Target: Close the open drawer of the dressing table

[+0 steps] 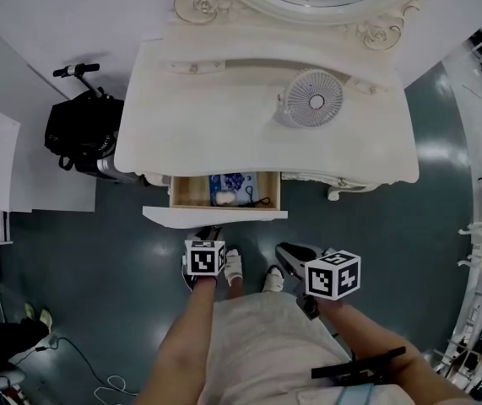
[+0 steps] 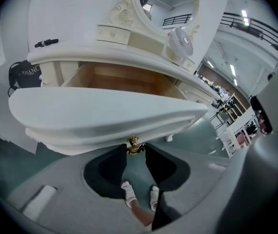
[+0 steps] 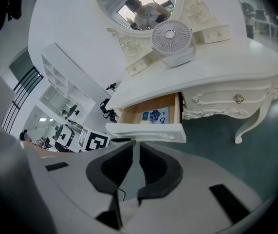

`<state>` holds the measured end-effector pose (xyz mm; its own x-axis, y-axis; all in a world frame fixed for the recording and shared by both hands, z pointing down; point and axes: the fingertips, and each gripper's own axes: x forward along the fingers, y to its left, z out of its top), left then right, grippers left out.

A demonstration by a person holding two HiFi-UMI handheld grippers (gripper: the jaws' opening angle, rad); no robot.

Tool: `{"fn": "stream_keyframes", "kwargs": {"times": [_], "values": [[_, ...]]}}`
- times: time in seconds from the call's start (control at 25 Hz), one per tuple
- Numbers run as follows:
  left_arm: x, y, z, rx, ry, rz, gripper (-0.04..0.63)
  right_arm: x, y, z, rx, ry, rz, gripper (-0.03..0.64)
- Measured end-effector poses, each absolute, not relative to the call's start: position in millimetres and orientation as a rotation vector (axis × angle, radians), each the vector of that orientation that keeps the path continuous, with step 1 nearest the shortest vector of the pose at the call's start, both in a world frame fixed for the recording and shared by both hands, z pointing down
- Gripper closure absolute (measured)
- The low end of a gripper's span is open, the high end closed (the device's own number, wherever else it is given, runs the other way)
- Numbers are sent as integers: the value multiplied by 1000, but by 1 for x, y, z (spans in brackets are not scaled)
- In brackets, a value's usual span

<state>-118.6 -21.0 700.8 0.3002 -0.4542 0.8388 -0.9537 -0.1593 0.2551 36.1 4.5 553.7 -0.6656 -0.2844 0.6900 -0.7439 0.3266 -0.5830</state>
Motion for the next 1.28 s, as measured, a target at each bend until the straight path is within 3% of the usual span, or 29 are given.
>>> {"fn": "stream_keyframes", "kwargs": {"times": [1.28], "values": [[-121,-92,700,1761,-1289,757,468,45,-27,568,939,-2096,1352,565]]}}
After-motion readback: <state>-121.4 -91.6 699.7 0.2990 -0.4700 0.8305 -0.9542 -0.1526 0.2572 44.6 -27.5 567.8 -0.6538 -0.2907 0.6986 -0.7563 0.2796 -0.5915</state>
